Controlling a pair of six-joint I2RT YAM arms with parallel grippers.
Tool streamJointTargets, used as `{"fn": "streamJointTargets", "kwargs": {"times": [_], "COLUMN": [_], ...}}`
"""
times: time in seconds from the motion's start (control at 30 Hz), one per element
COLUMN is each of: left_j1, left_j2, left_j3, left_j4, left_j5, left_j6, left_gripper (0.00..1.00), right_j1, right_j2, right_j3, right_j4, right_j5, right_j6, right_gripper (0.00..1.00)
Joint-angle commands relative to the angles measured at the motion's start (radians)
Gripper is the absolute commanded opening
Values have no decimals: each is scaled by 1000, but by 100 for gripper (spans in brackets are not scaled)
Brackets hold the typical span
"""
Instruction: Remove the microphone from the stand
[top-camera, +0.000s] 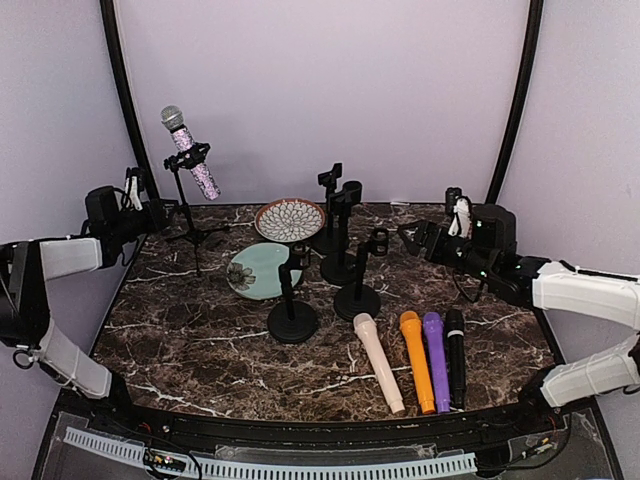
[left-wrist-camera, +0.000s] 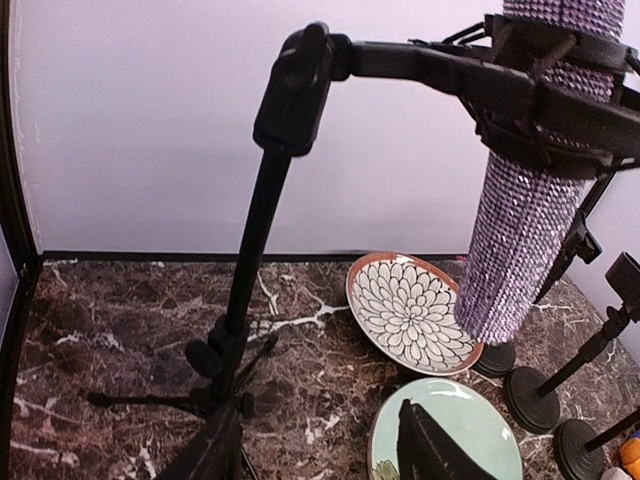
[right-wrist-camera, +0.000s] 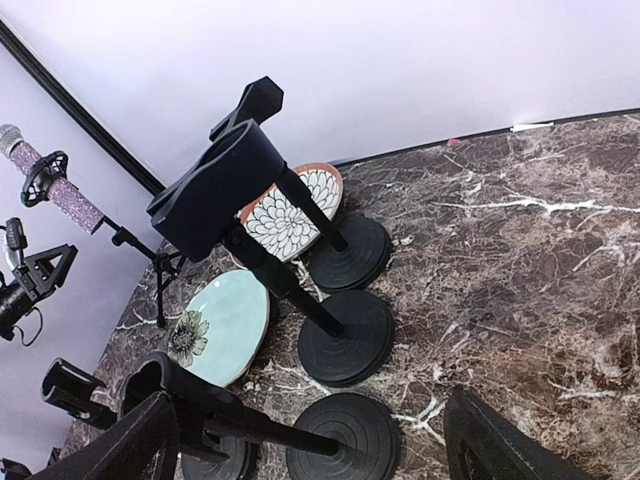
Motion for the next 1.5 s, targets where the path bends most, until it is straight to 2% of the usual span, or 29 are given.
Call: {"fn": "streamJointTargets", "kwargs": {"times": [0.0, 0.1, 0.23, 0.53, 0.6, 0.7, 0.8, 1.17, 1.47], "left_j1": [12, 14, 14, 15, 14, 15, 15, 13, 1], "left_j2": [75, 130, 214, 316, 341, 369, 391, 390, 273], "left_j3": [108, 165, 240, 308, 322, 338, 349, 334, 227], "left_j4": [123, 124, 118, 176, 199, 214, 224, 274, 334], "left_j5": [58, 66, 95, 92, 109, 128, 145, 170, 85], "left_j6": [57, 85, 124, 157, 151, 160, 163, 248, 307], "left_gripper": [54, 51, 40, 38, 34, 29, 16, 2, 0], "right_j1": [-22, -31, -40, -48, -50, -51, -53, -55, -56], "right_j2": [-43, -53, -53, -42, -40, -33, -28, 16, -29], "right_j3": [-13, -19, -22, -9, -6, -2, 0, 36, 50], "right_j4": [60, 58, 59, 55, 51, 47, 46, 38, -13], "right_j5": [1, 10, 11, 2, 3, 6, 6, -10, 35], "right_j6": [-15, -10, 0, 4, 4, 7, 9, 16, -36], "right_gripper": [93, 93, 93, 93, 93, 93, 93, 92, 92]}}
